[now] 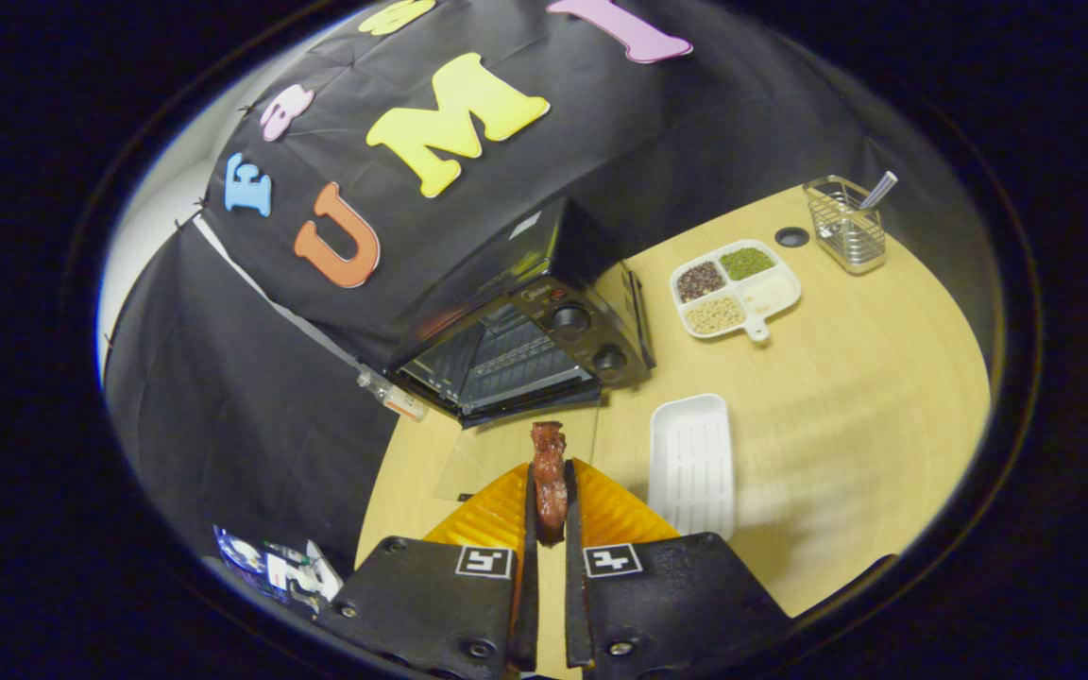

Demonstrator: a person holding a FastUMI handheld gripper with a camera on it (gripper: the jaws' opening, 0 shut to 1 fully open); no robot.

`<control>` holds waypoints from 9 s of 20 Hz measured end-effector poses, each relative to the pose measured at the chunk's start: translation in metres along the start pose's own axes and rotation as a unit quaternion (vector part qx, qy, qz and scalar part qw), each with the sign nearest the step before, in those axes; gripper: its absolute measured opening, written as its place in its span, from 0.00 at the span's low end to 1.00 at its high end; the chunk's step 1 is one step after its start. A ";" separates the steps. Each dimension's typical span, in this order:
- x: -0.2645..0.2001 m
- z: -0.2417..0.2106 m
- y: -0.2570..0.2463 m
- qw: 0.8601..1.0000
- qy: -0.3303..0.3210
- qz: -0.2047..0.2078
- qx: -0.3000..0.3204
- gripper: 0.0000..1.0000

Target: Open the toaster oven, put the food inside, and close the toaster oven door.

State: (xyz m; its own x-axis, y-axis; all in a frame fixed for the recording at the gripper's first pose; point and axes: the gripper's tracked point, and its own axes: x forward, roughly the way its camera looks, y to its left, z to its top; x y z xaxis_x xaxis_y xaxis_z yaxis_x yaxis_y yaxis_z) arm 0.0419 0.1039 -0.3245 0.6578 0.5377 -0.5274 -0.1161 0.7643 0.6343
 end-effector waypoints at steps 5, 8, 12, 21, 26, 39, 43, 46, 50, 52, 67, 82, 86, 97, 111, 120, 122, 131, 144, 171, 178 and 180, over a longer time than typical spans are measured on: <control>0.062 0.000 0.043 0.998 -0.041 0.025 0.049 0.14; 0.102 0.006 0.058 0.988 -0.087 0.031 0.122 0.14; 0.149 0.014 0.061 0.969 -0.145 0.016 0.198 0.14; 0.237 0.045 0.075 0.920 -0.251 -0.002 0.301 0.14; 0.271 0.052 0.068 0.918 -0.254 -0.022 0.303 0.14; 0.250 0.049 0.055 0.961 -0.221 -0.138 0.091 0.89; 0.241 0.045 0.046 0.962 -0.190 -0.195 -0.032 1.00; 0.234 0.038 0.047 0.959 -0.179 -0.205 -0.078 1.00; 0.216 0.036 0.053 0.957 -0.173 -0.202 -0.116 1.00; 0.204 0.035 0.060 0.957 -0.167 -0.200 -0.125 1.00; 0.061 0.027 0.097 0.948 -0.146 -0.190 -0.211 1.00; 0.045 -0.060 0.052 0.949 -0.084 -0.208 -0.221 1.00; 0.068 -0.092 0.037 0.950 -0.056 -0.207 -0.228 1.00; 0.124 -0.155 0.017 0.953 0.002 -0.215 -0.211 1.00; 0.153 -0.151 0.014 0.951 0.019 -0.229 -0.205 1.00; 0.128 -0.102 0.057 0.954 -0.018 -0.209 -0.214 1.00; 0.126 -0.085 0.069 0.955 -0.032 -0.204 -0.213 1.00; 0.135 -0.009 0.104 0.949 -0.084 -0.194 -0.232 1.00; 0.111 0.000 0.094 0.947 -0.101 -0.204 -0.226 1.00; -0.271 0.133 0.140 0.861 -0.365 -0.214 -0.281 1.00; -0.296 0.141 0.118 0.867 -0.366 -0.190 -0.278 1.00; -0.297 0.143 0.110 0.868 -0.366 -0.188 -0.278 1.00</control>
State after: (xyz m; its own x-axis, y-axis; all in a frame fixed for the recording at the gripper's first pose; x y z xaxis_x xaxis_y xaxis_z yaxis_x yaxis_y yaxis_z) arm -0.0599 -0.0225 -0.0172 1.0000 -0.0009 -0.0083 0.0010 0.9999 0.0172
